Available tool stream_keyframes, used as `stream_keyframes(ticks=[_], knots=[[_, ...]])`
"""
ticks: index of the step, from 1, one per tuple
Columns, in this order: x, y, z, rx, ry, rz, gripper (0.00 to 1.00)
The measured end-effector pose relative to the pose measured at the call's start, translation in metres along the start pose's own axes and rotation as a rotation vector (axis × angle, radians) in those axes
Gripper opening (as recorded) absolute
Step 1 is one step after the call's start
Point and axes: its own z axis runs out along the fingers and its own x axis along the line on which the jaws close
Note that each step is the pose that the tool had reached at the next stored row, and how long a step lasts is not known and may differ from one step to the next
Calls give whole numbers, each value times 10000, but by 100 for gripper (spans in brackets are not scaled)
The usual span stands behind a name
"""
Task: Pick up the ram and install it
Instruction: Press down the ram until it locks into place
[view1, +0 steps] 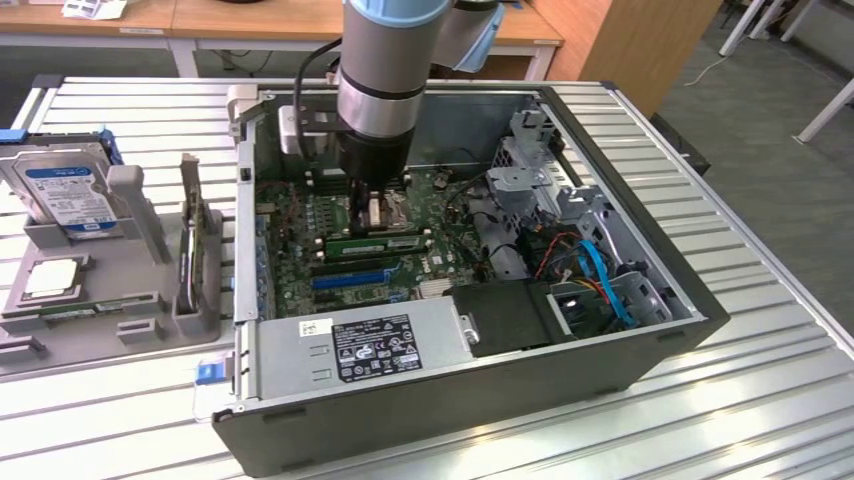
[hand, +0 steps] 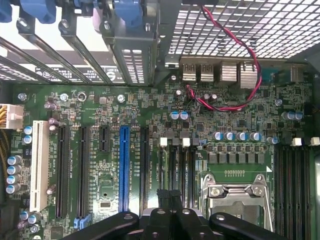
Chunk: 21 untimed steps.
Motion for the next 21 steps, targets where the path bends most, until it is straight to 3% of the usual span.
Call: stream_keyframes(ticks=[21], knots=[[19, 9, -1, 0, 0, 0, 10]])
